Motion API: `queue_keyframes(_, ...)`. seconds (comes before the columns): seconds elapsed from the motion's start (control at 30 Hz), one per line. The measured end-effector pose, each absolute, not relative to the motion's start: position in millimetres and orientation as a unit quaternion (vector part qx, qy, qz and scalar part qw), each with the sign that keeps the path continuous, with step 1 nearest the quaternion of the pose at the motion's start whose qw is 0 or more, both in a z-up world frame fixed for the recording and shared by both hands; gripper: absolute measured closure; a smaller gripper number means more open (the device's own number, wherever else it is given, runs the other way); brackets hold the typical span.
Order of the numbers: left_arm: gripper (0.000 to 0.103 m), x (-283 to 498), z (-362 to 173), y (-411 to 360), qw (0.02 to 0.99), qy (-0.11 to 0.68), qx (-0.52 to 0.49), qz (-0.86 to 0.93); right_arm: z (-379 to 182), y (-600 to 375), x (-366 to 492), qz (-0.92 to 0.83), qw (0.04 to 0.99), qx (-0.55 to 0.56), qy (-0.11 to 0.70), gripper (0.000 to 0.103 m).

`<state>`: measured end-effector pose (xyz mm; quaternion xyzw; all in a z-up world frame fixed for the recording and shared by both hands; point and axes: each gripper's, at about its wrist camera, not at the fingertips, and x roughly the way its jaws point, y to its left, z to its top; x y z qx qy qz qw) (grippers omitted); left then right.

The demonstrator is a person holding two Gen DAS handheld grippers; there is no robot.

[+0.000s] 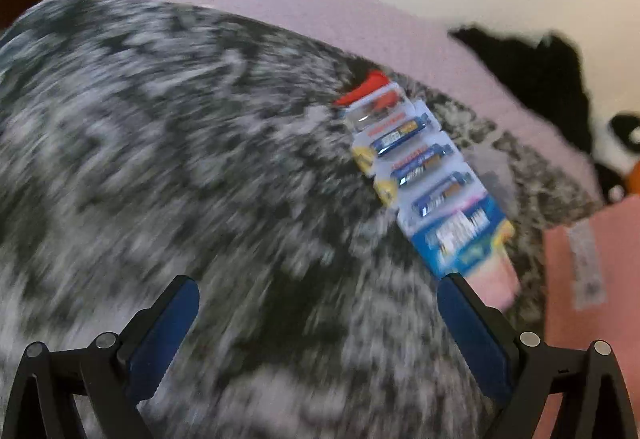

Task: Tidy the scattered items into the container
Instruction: 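Grasp the battery blister pack with the left gripper while the right grasps the pastel pouch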

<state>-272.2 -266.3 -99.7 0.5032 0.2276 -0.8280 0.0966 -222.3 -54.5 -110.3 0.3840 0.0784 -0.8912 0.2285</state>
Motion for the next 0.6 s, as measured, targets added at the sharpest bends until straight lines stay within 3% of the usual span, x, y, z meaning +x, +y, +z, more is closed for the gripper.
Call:
queue_keyframes(0.2,0.001,-349.2,-150.7,-268.9,0.128,0.270,0.547,-0.782,-148.9,-61.9,-288.1,-0.884,0.200,0.419,0.051,0.001)
queue_keyframes(0.37,0.001,-382.0,-142.5,-256.8,0.110,0.314,0.509,-0.794,-166.1,-67.1,-328.5,-0.877,0.205,0.433,0.029,0.000)
queue_keyframes(0.57,0.001,-379.5,-137.1,-240.7,0.098,0.231,0.544,-0.801,-170.3,-90.1,-351.4,-0.870,0.228,0.431,0.073,0.000)
queue_keyframes(0.6,0.002,-379.0,-136.2,-238.0,0.096,0.217,0.550,-0.801,-170.3,-94.2,-350.6,-0.866,0.247,0.427,0.081,0.006)
